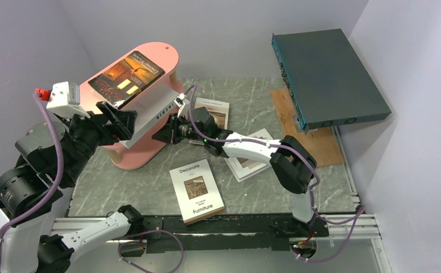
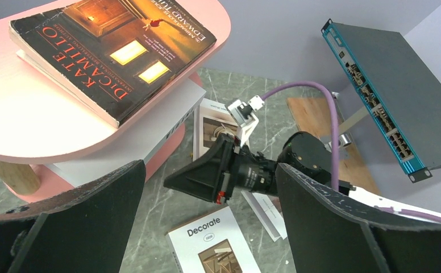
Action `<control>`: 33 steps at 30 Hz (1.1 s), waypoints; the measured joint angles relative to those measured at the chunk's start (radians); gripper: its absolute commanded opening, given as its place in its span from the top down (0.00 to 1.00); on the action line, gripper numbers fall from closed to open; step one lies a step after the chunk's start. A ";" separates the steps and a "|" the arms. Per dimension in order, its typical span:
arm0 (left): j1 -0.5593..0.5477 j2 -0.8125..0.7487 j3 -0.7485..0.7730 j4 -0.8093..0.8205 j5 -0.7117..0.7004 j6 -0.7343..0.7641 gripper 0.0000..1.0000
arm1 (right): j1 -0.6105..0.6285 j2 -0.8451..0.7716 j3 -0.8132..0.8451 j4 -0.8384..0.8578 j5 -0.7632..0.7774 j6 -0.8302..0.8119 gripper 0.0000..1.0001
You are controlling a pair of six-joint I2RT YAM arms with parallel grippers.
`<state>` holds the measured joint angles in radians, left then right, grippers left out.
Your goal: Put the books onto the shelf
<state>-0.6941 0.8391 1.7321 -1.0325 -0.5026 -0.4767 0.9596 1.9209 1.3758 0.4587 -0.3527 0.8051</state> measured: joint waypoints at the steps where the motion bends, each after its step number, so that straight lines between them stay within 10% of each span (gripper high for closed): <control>1: 0.000 0.000 0.000 -0.003 0.000 0.000 0.08 | -0.002 0.019 0.017 0.004 0.001 0.005 0.86; 33: 0.000 -0.019 0.003 -0.028 -0.019 0.000 0.08 | -0.012 0.243 0.326 -0.064 0.006 0.025 0.87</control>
<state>-0.6941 0.8196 1.7348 -1.0603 -0.5213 -0.4767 0.9478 2.1635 1.7020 0.3943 -0.3466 0.8303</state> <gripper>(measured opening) 0.923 0.138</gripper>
